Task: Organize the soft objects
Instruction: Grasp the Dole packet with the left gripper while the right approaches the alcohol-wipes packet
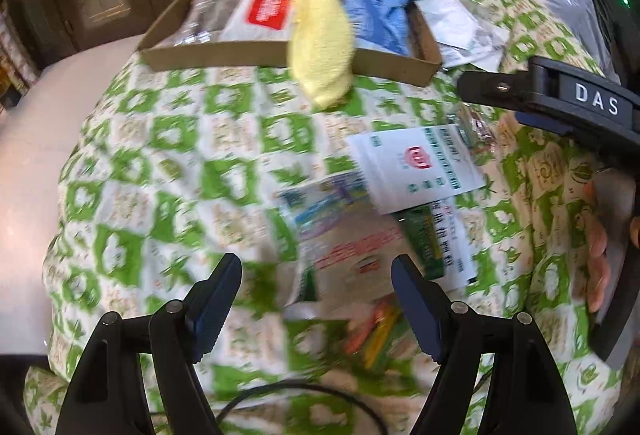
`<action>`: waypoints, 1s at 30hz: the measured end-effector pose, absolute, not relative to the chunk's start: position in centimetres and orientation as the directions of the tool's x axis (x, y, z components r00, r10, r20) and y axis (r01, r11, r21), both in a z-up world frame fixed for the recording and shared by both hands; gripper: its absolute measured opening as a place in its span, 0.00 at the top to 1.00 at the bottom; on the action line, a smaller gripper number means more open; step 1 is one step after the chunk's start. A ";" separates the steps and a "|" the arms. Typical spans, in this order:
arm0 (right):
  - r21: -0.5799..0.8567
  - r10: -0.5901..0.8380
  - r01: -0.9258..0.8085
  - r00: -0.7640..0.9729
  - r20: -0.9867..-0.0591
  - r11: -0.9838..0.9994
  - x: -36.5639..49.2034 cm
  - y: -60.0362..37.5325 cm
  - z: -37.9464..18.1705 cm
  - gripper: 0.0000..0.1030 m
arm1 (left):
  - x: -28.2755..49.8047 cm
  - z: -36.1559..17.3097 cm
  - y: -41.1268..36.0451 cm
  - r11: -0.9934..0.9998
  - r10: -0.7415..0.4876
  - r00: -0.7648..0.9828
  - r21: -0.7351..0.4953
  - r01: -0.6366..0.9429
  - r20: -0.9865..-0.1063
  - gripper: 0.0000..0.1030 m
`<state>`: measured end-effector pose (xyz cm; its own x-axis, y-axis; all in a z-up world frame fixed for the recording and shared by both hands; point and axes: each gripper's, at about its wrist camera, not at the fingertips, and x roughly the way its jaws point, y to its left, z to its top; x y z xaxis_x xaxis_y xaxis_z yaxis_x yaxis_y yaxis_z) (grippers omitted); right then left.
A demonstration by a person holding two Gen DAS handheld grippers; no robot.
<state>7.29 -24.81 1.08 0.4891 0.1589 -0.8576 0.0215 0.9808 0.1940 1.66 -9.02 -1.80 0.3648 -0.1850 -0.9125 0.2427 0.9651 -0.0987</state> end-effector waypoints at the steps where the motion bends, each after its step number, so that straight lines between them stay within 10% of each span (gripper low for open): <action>1: 0.193 0.159 0.021 0.487 -0.859 0.981 7.3 -24.8 1.0 0.07 | 1.9 -1.8 -9.9 0.962 -0.181 0.364 -0.087 0.261 -0.913 0.22; 30: 0.219 0.207 0.024 0.237 -0.949 0.975 8.5 -23.8 -4.0 0.07 | 4.4 -2.7 -5.5 0.975 -0.160 0.357 -0.090 0.206 -0.920 0.38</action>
